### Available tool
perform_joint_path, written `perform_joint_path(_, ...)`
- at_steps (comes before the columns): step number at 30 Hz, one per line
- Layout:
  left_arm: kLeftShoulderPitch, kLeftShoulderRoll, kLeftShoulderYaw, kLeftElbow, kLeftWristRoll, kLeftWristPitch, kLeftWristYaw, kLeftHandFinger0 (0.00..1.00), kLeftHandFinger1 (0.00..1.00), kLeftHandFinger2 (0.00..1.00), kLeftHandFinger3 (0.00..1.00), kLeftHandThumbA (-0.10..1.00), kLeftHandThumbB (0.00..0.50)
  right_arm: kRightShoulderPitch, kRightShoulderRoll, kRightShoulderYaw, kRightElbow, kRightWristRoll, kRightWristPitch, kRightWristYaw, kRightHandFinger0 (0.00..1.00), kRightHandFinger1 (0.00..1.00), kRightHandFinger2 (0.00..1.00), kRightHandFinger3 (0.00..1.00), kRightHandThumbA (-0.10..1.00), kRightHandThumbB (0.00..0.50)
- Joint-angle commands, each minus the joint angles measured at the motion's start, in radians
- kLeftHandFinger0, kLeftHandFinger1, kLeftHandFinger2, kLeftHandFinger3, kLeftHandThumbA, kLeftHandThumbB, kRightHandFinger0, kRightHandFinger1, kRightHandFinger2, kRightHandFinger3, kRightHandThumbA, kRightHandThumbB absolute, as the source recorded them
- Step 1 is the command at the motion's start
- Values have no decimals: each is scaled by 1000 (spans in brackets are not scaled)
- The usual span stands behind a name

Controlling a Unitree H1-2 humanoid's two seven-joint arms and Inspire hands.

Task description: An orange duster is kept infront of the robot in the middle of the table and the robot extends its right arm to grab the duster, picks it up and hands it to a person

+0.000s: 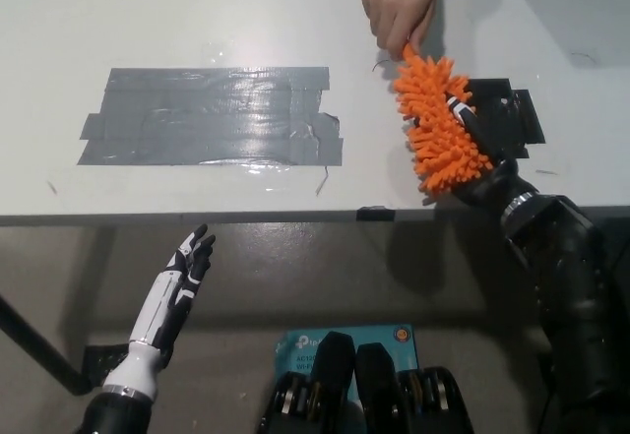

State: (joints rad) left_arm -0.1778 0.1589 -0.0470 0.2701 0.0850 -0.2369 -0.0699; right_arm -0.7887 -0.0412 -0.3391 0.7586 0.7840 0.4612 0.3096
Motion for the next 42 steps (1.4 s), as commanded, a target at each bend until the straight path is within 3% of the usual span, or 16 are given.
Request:
perform_joint_path(1, -20, 16, 7, -27, 8, -19, 3, 1000, 1000, 1000, 1000, 955, 214, -24, -24, 37, -48, 75, 9, 5, 0, 327, 779, 1000, -100, 142)
perform_joint_path(2, -19, 14, 9, -31, 4, -18, 2, 1000, 1000, 1000, 1000, 951, 208, -15, -32, 53, -44, 98, 9, 67, 443, 801, 1000, 1000, 150, 306)
perform_joint_path(3, -18, 14, 9, -32, 4, -19, 2, 1000, 1000, 1000, 1000, 950, 209, -10, -34, 55, -44, 104, 9, 98, 1000, 1000, 1000, 1000, 267, 294)
perform_joint_path(5, -18, 13, 9, -31, 6, -22, 3, 1000, 1000, 1000, 1000, 951, 210, -5, -36, 58, -45, 108, 9, 128, 1000, 1000, 1000, 1000, 293, 302)
perform_joint_path(6, -19, 13, 9, -28, 5, -27, 3, 1000, 1000, 1000, 1000, 951, 210, -2, -35, 55, -40, 112, 9, 164, 1000, 1000, 1000, 1000, 425, 362)
perform_joint_path(8, -19, 13, 9, -27, 7, -26, 4, 1000, 1000, 1000, 1000, 952, 211, 4, -32, 49, -46, 91, 9, 219, 1000, 1000, 1000, 1000, 502, 440)
perform_joint_path(9, -19, 13, 9, -27, 7, -25, 4, 1000, 1000, 1000, 1000, 953, 212, 5, -31, 48, -48, 85, 9, 224, 1000, 1000, 1000, 1000, 514, 455)
perform_joint_path(10, -23, 15, 10, -28, 8, -20, 4, 1000, 1000, 1000, 1000, 956, 215, 5, -31, 51, -54, 68, -2, 233, 1000, 1000, 1000, 1000, 588, 495)
perform_joint_path(11, -25, 15, 11, -26, 6, -22, 3, 1000, 1000, 1000, 1000, 957, 214, 7, -32, 57, -63, 50, -18, 237, 1000, 1000, 1000, 1000, 649, 499)
perform_joint_path(16, -26, 12, 9, -17, 5, -31, 2, 1000, 1000, 1000, 1000, 956, 211, 28, -47, 63, -87, 34, -42, 285, 1000, 1000, 1000, 1000, 827, 500)
perform_joint_path(25, -25, 15, 13, -18, -2, -26, -1, 1000, 1000, 1000, 1000, 949, 222, 166, -92, 81, -367, 4, -22, 283, 1000, 1000, 1000, 1000, 811, 500)
perform_joint_path(27, -18, 13, 11, -20, 2, -22, -1, 1000, 1000, 1000, 1000, 951, 207, 252, -133, 121, -537, -54, -50, 283, 1000, 1000, 1000, 1000, 916, 500)
perform_joint_path(30, -12, 15, 6, -22, 13, -16, 1, 1000, 1000, 1000, 1000, 964, 206, 336, -160, 141, -689, -100, -64, 252, 1000, 1000, 1000, 1000, 886, 490)
perform_joint_path(32, -5, 14, 6, -18, 12, -24, 2, 1000, 1000, 1000, 1000, 965, 202, 411, -167, 162, -793, -173, -116, 224, 1000, 1000, 1000, 1000, 908, 482)
perform_joint_path(38, 14, 6, 7, 3, -1, -44, 1, 1000, 1000, 1000, 1000, 936, 201, 561, -141, 190, -865, -382, -306, 139, 1000, 1000, 1000, 1000, 863, 380)
perform_joint_path(42, 26, 1, 5, -3, -2, -38, 0, 1000, 1000, 1000, 1000, 926, 193, 597, -124, 199, -799, -482, -413, 75, 1000, 1000, 1000, 1000, 844, 397)
